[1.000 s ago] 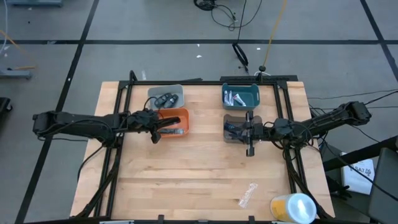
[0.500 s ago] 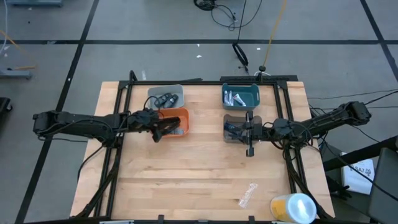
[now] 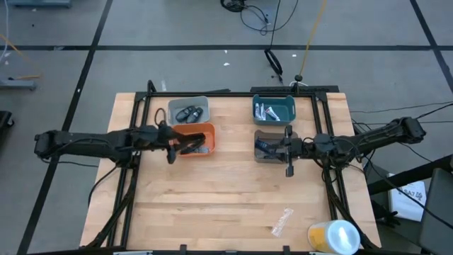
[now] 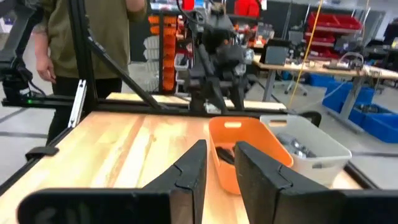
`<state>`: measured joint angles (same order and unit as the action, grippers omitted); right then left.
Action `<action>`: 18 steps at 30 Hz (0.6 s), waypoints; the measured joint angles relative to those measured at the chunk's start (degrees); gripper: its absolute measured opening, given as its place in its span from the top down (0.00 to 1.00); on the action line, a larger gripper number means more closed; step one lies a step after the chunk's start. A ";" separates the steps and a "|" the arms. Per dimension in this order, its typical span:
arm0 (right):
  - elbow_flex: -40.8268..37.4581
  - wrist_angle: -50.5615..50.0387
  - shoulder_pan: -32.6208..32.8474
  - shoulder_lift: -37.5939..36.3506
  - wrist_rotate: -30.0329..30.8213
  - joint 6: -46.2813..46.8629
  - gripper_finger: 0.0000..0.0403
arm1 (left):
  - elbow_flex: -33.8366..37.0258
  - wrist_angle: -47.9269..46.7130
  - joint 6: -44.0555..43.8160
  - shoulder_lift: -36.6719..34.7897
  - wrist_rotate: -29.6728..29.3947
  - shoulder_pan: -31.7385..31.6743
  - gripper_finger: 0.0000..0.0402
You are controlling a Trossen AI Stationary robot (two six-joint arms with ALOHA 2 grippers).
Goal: Pick & Place Travel size toiletries
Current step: Return to Home Position
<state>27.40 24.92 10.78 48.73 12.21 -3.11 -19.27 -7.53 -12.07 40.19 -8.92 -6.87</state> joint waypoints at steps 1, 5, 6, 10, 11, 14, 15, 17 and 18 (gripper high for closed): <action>0.00 -1.61 0.00 -1.06 0.02 0.36 0.82 | 0.00 -0.39 0.67 -1.57 0.00 0.48 0.48; -3.28 -0.90 0.03 -5.29 0.31 1.45 0.82 | 0.00 -2.08 3.29 -7.92 0.45 2.43 0.48; -4.47 -0.12 0.05 -6.35 1.48 1.64 0.82 | 0.00 -2.53 3.43 -9.52 0.44 2.76 0.48; -10.15 3.63 0.03 -11.58 7.37 3.11 0.82 | 0.00 -4.84 4.34 -15.73 1.49 4.26 0.48; -11.63 4.50 0.01 -12.79 7.90 3.62 0.82 | 0.00 -5.28 4.53 -17.19 1.52 4.73 0.48; -14.94 5.66 0.03 -16.44 8.74 4.12 0.82 | 0.92 -5.73 5.04 -21.35 1.52 6.07 0.48; -15.75 5.70 0.03 -17.60 8.74 4.16 0.82 | 1.56 -5.84 5.21 -22.71 1.53 6.40 0.48; -17.19 5.63 0.03 -19.80 8.73 4.33 0.82 | 3.60 -5.69 5.21 -25.73 1.57 6.77 0.48; -17.95 5.56 0.03 -20.83 8.72 4.57 0.82 | 4.78 -5.70 4.83 -27.34 1.54 6.95 0.48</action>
<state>9.45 30.47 10.81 27.90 20.93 1.45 -14.49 -13.23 -7.23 12.84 -7.38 0.08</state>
